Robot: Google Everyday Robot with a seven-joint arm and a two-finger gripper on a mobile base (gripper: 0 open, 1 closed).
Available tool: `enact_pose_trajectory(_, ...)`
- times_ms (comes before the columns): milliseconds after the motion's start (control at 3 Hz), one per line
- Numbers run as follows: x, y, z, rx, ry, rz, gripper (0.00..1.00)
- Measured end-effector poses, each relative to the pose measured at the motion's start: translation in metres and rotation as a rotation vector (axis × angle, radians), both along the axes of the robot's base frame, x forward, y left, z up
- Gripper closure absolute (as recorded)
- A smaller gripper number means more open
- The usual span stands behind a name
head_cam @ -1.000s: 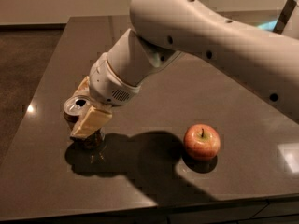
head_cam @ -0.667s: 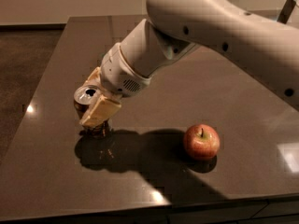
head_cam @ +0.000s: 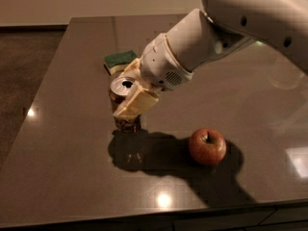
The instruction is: Move orange can near apple
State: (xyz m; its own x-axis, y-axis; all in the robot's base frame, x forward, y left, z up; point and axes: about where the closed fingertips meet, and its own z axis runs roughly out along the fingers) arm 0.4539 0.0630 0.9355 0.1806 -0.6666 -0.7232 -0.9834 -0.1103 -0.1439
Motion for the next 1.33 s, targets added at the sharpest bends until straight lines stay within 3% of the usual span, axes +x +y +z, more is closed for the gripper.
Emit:
enact_pose_trajectory(667, 0.001, -0.055, -0.006, -0.004, 0.04, -0.087, 1.0)
enact_pose_trajectory(1333, 0.005, -0.086, -0.02, -0.017, 0.061, -0.152, 0.64)
